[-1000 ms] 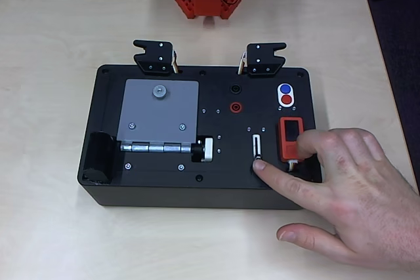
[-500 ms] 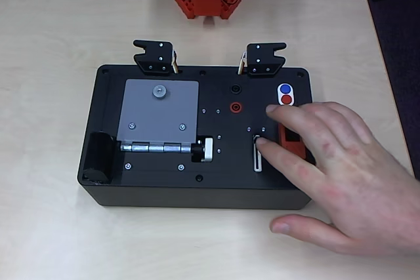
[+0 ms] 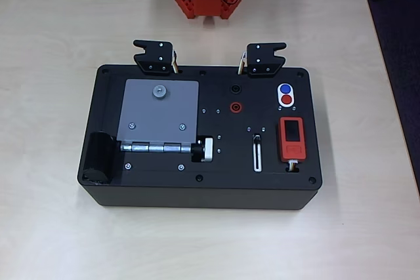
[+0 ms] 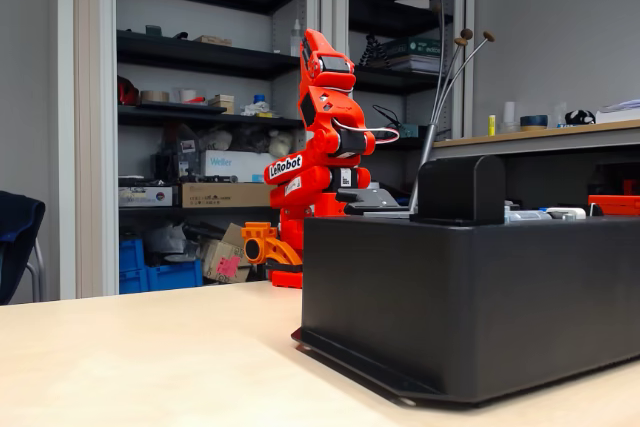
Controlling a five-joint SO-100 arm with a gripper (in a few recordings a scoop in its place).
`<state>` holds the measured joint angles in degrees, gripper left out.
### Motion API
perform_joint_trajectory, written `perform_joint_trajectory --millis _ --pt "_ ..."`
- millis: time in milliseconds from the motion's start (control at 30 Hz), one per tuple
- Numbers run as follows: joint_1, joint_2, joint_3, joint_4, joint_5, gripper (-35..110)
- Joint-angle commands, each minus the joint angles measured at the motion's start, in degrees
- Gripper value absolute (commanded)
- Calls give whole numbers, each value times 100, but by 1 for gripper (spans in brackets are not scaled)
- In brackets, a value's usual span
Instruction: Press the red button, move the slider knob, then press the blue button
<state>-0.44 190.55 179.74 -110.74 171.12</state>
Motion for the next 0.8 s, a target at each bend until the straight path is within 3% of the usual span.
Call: perform_joint_trajectory --millis 0,400,533,667,767 --pt "35 -26 26 -26 193 0" --pt "35 -26 26 -26 193 0" --pt "-527 -26 26 -26 -483 0" --pt "-519 -18 26 26 -3560 0" --pt "-439 -18 26 272 -4535 0"
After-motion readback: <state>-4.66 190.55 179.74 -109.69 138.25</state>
